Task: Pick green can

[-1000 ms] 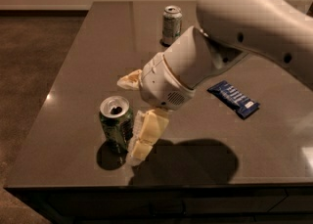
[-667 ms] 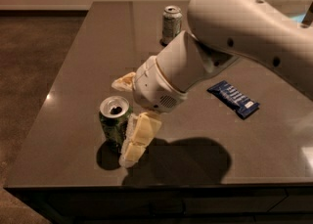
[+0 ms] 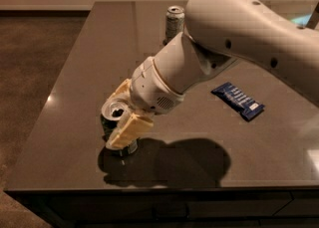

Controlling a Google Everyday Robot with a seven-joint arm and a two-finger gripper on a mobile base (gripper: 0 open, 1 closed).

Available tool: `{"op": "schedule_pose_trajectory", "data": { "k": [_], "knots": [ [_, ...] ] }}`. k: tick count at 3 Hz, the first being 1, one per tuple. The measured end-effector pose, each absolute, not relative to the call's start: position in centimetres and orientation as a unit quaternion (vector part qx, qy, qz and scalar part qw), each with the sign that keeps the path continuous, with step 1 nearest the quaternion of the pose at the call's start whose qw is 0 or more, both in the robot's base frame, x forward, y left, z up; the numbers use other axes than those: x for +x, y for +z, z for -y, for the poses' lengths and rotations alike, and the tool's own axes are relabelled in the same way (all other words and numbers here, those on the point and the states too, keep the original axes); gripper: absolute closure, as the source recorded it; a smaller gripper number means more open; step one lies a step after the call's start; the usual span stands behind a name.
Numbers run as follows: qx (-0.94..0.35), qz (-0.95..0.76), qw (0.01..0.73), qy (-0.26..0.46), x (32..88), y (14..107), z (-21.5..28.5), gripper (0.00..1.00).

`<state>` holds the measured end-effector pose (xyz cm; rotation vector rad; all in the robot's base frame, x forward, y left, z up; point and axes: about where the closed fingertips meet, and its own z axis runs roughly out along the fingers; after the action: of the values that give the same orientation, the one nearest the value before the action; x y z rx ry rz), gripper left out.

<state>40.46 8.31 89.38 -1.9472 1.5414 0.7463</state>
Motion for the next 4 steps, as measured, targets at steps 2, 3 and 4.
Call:
{"op": "schedule_pose_trajectory", "data": {
  "k": [2, 3, 4],
  "knots": [
    [-0.715, -0.577, 0.277, 0.281, 41.6, 90.9, -7.8, 0.87],
    [-0.706, -0.584, 0.282, 0.284, 43.0, 93.2, -6.8, 1.0],
    [-0.704, -0.58, 0.291, 0.29, 43.8, 95.9, -5.9, 1.0]
  ]
}}
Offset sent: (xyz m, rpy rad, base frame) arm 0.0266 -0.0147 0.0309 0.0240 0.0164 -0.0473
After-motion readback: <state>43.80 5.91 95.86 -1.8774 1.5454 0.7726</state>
